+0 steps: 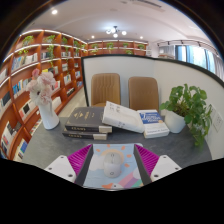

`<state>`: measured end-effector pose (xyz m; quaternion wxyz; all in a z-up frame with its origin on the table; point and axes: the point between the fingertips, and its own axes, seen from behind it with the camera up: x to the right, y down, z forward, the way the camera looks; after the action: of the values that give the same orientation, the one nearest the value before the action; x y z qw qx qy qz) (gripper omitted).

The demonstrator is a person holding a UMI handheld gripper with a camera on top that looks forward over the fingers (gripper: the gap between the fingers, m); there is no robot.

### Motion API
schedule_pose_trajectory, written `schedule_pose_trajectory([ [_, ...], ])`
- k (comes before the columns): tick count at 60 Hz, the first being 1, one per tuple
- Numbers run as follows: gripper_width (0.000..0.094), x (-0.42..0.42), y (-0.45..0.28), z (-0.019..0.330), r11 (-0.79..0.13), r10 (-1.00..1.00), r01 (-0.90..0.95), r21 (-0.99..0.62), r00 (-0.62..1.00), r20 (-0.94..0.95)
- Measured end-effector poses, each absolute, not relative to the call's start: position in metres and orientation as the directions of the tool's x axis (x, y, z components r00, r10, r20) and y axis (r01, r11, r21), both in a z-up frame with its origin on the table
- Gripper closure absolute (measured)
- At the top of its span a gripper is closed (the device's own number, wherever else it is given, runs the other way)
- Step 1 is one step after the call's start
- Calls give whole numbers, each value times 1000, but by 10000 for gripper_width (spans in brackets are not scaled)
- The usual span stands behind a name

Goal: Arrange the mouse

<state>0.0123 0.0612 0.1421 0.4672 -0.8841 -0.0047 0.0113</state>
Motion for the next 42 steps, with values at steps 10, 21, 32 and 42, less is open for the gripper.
schedule_pose_trajectory([
  [10, 128, 17, 3, 213, -504, 43, 29, -863, 999, 8],
  [21, 129, 32, -69, 245, -490, 36, 23, -872, 999, 6],
  [32, 133, 49, -130, 246, -498, 27, 20, -867, 1000, 7],
  [42, 135, 55, -163, 243, -512, 16, -3, -859, 1000, -12],
])
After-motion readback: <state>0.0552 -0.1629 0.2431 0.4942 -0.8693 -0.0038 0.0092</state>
